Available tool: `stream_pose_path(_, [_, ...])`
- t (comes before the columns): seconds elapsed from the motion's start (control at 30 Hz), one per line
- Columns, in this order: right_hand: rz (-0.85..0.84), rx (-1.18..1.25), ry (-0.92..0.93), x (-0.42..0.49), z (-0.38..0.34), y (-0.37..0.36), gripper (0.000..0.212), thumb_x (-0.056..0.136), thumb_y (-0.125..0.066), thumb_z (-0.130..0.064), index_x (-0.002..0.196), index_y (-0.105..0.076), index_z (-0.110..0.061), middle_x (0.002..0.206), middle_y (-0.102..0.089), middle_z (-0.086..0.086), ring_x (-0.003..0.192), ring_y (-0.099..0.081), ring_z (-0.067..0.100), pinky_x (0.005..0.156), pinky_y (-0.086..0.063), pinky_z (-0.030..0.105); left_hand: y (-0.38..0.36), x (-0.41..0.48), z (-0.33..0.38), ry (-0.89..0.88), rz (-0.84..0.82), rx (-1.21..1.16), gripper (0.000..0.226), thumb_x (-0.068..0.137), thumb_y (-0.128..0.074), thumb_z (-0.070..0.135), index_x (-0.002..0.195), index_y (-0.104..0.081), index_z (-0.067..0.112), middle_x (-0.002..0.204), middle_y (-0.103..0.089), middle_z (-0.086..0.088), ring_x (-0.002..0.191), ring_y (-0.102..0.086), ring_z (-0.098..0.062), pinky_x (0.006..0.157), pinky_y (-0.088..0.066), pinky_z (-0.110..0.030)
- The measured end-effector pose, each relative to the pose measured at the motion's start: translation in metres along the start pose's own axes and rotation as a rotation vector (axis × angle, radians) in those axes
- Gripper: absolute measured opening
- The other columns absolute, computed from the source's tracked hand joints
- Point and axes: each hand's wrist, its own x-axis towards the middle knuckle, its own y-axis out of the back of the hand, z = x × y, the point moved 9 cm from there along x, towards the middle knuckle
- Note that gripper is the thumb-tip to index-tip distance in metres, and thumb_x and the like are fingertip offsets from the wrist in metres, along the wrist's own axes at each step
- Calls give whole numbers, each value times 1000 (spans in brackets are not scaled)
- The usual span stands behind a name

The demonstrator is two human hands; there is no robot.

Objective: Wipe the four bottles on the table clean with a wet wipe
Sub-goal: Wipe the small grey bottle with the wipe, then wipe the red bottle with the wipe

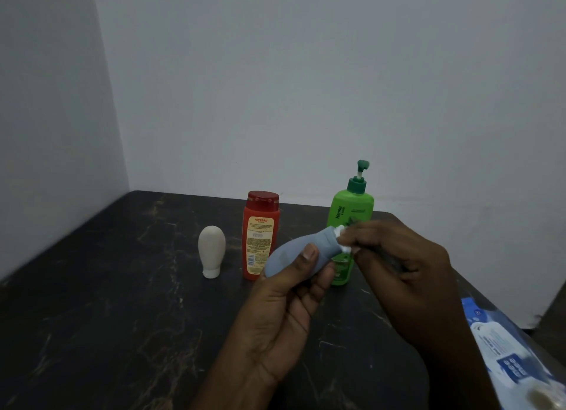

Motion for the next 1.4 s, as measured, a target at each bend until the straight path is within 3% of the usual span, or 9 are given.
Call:
stream_pose_path(0.37, [-38, 22, -84, -2, 13, -5, 26, 85, -70, 8, 100, -76, -14, 99, -74, -11, 98, -69, 1, 86, -52, 13, 12, 3, 14, -109, 70, 86, 57, 59, -76, -2, 114, -63, 6, 103, -76, -21, 90, -76, -31, 73, -63, -38])
stream_pose_path(0.43, [-14, 118, -136, -2, 15, 4, 18, 87, -70, 2, 99, -76, -10, 97, -75, -10, 94, -70, 5, 82, -53, 14, 15, -1, 37, -320, 121, 345, 58, 54, -82, 7, 108, -65, 16, 95, -79, -3, 87, -76, -16, 68, -64, -32])
stream_pose_path(0.57, [286, 128, -217, -3, 17, 44, 15, 89, -67, 0, 99, -75, -7, 94, -74, -7, 86, -70, -1, 76, -51, 10, -4, -11, 77, -677, 200, 1205, 44, 63, -91, 23, 88, -57, 35, 81, -66, 18, 78, -64, 12, 58, -51, -9])
stream_pose_path(0.7, [451, 123, -272, -10, 38, 70, 11, 93, -68, -3, 101, -76, -4, 93, -76, 6, 90, -73, 19, 84, -59, 42, -3, 22, 66, -577, 125, 1615, 46, 66, -91, 33, 101, -62, 29, 93, -65, 17, 84, -62, 3, 66, -52, -15])
stream_pose_path(0.8, [489, 79, -282, -13, 40, 82, 13, 95, -67, -8, 105, -75, -6, 98, -75, 3, 95, -72, 17, 87, -58, 43, 7, 53, 49, -472, 55, 1743, 48, 66, -91, 26, 105, -63, 24, 99, -68, 10, 87, -64, -2, 68, -54, -21])
stream_pose_path(0.93, [490, 11, -258, -12, 34, 90, 13, 95, -68, -9, 107, -75, -7, 100, -74, 1, 97, -70, 9, 88, -57, 30, 24, 92, 33, -397, 34, 1820, 53, 72, -87, 20, 118, -61, 21, 113, -67, 5, 98, -64, -10, 70, -46, -14])
stream_pose_path(1.07, [490, -63, -257, -14, 35, 94, 13, 95, -67, -8, 106, -75, -7, 100, -74, 1, 97, -68, 1, 88, -50, 14, 46, 114, 24, -337, 66, 1820, 54, 82, -78, 16, 131, -54, 20, 124, -63, 4, 111, -59, -12, 81, -48, -20])
stream_pose_path(1.23, [490, -86, -241, -13, 33, 96, 13, 95, -68, -8, 106, -75, -6, 99, -74, 1, 96, -68, 1, 86, -49, 13, 62, 118, 20, -322, 120, 1807, 54, 89, -70, 17, 137, -46, 22, 137, -57, 1, 126, -54, -18, 104, -49, -42])
stream_pose_path(1.4, [450, -82, -232, -12, 31, 90, 14, 95, -68, -7, 108, -74, -6, 101, -73, 1, 99, -68, 5, 88, -51, 16, 63, 115, 20, -360, 127, 1769, 54, 92, -66, 15, 141, -43, 21, 141, -54, 2, 130, -51, -16, 106, -45, -35])
